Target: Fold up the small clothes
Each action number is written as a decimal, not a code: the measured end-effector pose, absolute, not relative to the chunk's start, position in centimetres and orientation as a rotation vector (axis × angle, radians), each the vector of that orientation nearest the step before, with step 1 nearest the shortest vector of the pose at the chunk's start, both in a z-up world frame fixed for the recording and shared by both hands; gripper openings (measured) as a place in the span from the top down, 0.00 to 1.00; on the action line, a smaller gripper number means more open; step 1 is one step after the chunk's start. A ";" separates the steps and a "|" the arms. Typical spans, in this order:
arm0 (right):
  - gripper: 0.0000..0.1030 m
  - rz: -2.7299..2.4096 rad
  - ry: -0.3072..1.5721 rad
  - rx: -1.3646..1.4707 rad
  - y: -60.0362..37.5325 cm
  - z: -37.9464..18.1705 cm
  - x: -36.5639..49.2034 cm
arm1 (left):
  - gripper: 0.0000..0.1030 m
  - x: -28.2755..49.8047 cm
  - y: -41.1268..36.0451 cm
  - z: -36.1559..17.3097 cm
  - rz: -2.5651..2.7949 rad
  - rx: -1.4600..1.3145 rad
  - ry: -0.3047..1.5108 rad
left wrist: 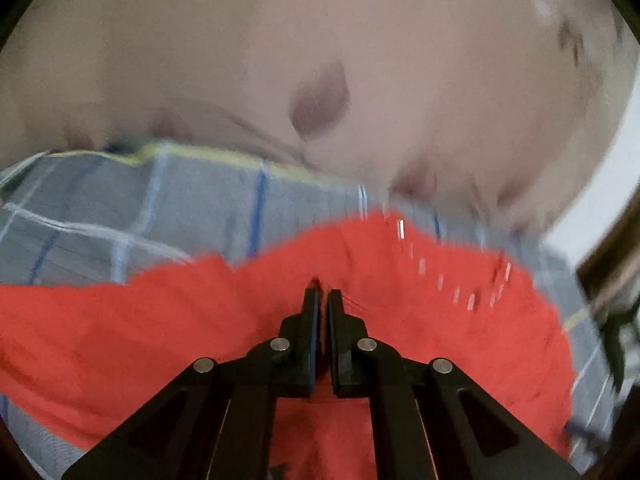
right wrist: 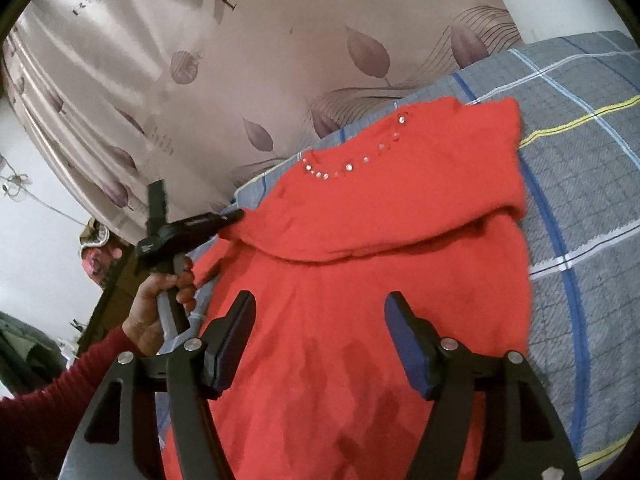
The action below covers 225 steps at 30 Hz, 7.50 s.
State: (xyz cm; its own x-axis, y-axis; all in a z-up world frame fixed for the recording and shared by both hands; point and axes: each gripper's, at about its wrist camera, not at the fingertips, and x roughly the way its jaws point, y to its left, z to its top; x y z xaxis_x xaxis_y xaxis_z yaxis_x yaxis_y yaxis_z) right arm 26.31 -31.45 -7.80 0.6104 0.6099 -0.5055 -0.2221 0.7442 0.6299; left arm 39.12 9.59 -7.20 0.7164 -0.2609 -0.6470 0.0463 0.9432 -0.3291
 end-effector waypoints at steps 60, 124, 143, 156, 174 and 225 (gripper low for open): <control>0.27 0.247 0.849 0.316 -27.6 -8.3 25.6 | 0.92 31.4 40.0 -11.7 0.272 -0.753 0.692; 0.93 0.252 0.869 0.301 -33.9 -6.5 41.4 | 0.04 30.9 5.6 -13.2 -0.227 -0.520 0.658; 0.94 0.312 0.793 0.460 -35.4 -5.1 40.1 | 0.04 30.4 7.7 -13.6 -0.166 -0.600 0.624; 0.83 0.405 0.868 0.644 -38.2 -9.2 40.3 | 0.04 30.7 7.5 -13.8 -0.145 -0.585 0.642; 0.65 0.362 0.867 0.599 -39.8 -7.1 40.3 | 0.04 30.7 7.6 -13.8 -0.144 -0.586 0.641; 0.94 0.331 0.847 0.604 -37.4 -9.4 44.1 | 0.02 31.2 9.3 -14.5 -0.086 -0.677 0.656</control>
